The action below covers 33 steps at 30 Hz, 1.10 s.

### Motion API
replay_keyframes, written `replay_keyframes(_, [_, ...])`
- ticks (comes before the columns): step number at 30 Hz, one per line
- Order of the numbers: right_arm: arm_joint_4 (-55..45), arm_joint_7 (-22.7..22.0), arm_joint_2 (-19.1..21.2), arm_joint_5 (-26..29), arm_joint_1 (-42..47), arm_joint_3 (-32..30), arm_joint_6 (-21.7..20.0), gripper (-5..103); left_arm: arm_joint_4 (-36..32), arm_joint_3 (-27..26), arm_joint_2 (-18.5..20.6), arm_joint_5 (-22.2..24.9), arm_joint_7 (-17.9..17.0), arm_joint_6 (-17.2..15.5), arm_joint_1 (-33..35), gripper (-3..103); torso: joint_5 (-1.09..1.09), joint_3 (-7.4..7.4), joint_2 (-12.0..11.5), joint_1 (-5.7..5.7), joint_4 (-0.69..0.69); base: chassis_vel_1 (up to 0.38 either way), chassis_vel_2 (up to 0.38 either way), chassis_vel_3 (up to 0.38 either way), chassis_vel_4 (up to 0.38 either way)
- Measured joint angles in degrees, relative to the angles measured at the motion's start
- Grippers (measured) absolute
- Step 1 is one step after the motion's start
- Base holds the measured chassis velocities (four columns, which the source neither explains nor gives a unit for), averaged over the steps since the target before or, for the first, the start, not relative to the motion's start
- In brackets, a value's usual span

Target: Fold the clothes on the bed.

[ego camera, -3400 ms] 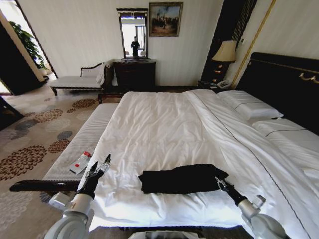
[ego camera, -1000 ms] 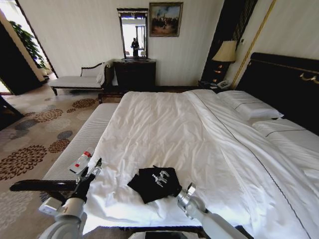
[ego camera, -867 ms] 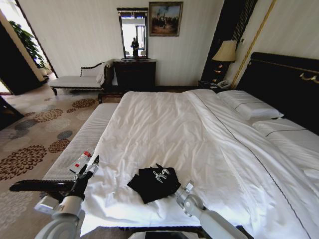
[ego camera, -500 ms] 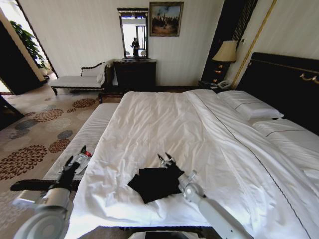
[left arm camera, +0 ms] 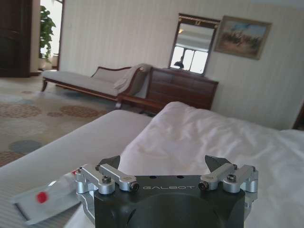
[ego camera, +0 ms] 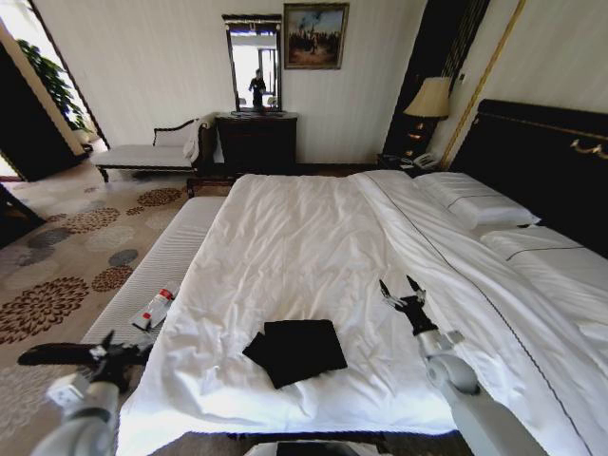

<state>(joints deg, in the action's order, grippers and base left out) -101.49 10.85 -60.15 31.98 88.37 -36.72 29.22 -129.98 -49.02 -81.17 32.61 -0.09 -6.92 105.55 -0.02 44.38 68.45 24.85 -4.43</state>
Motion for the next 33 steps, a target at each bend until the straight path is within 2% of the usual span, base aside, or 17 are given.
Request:
replay_keyframes(4, [-6.7, -1.1, -2.3, -3.4, 4.6, -2.4, -1.1, 100, -7.8, 8.5, -2.3, -5.7, 0.8, 2.3, 4.1, 100, 0.00, 0.00, 0.0, 0.01, -0.01, 0.000, 0.000, 0.000, 0.000])
replay_keyframes(5, [-6.7, -1.1, -2.3, -3.4, 4.6, -2.4, -1.1, 100, -7.8, 8.5, -2.3, -5.7, 0.8, 2.3, 4.1, 100, 0.00, 0.00, 0.0, 0.01, -0.01, 0.000, 0.000, 0.000, 0.000])
replay_keyframes(7, [-9.1, -2.4, -2.3, -4.2, 5.2, -2.6, -1.9, 100, -9.8, 9.8, -2.5, -8.1, 1.8, 3.3, 6.0, 100, 0.01, 0.00, 0.0, 0.01, 0.08, 0.000, 0.000, 0.000, 0.000])
replay_keyframes(11, [-12.4, -4.6, -2.7, -4.7, 7.3, -3.5, -2.3, 100, -11.1, 9.5, -1.9, -10.2, 3.6, 5.3, 7.2, 100, -0.01, 0.00, 0.0, 0.01, 0.00, 0.000, 0.000, 0.000, 0.000])
replay_keyframes(14, [-15.2, -5.0, -3.2, -4.9, 9.0, -4.4, -2.6, 100, -11.5, 9.3, -2.0, -11.0, 6.0, 7.4, 8.5, 100, -0.02, 0.01, 0.0, 0.01, 0.01, 0.000, 0.000, 0.000, 0.000])
replay_keyframes(19, [-16.0, -5.1, -3.4, -5.0, 9.5, -4.6, -3.0, 100, -11.5, 9.3, -2.2, -11.7, 7.1, 8.2, 9.1, 100, -0.01, 0.01, 0.0, 0.01, 0.01, 0.000, 0.000, 0.000, 0.000])
replay_keyframes(33, [-15.7, -5.0, -3.4, -4.9, 9.3, -4.4, -3.1, 100, -11.4, 9.1, -2.2, -11.6, 7.0, 8.2, 9.0, 100, -0.02, 0.01, 0.0, 0.02, 0.02, 0.000, 0.000, 0.000, 0.000])
